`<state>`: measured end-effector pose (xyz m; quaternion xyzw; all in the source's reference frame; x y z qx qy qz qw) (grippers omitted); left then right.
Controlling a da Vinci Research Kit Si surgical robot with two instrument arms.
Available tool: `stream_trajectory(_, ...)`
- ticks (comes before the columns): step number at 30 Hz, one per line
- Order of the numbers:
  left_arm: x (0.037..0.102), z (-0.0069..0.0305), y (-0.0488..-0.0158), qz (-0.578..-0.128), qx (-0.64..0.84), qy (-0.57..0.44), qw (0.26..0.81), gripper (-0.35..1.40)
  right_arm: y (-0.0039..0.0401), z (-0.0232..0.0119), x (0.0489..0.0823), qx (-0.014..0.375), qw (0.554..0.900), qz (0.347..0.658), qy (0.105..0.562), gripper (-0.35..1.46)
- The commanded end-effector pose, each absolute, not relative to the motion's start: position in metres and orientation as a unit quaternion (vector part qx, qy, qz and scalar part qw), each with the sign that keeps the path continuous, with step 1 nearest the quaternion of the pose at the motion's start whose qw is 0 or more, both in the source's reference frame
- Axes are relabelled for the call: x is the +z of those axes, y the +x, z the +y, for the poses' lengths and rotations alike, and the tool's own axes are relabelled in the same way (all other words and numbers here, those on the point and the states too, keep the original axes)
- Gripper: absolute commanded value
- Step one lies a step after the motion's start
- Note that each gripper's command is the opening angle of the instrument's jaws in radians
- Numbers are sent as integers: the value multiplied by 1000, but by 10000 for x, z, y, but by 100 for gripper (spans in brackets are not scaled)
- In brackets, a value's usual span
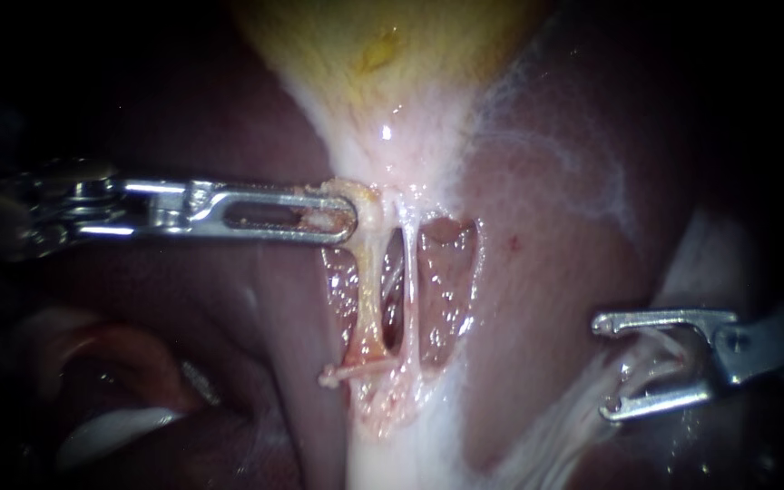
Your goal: Clipping second clip left tube
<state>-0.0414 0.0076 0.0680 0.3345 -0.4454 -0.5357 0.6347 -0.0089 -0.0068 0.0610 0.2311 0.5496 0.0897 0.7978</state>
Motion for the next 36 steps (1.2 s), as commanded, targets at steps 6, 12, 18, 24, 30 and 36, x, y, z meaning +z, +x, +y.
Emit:
stream_trajectory(6, 674, 78, -405, -445, -534, 338, 634, -35, -89, -67, 610, 90, 798, 550, 231, 50)
stream_trajectory(12, 652, 89, -381, -442, -538, 339, 633, -35, -89, -67, 611, 90, 798, 549, 231, 50)
stream_trajectory(18, 632, 91, -363, -440, -544, 335, 631, -35, -89, -67, 611, 90, 798, 549, 231, 50)
stream_trajectory(24, 631, 91, -358, -441, -543, 336, 630, -35, -88, -67, 611, 91, 798, 549, 231, 50)
stream_trajectory(30, 632, 90, -358, -441, -543, 336, 630, -35, -77, -65, 612, 94, 799, 548, 229, 50)
stream_trajectory(36, 632, 89, -357, -442, -543, 336, 631, -35, -52, -61, 619, 100, 801, 546, 223, 50)
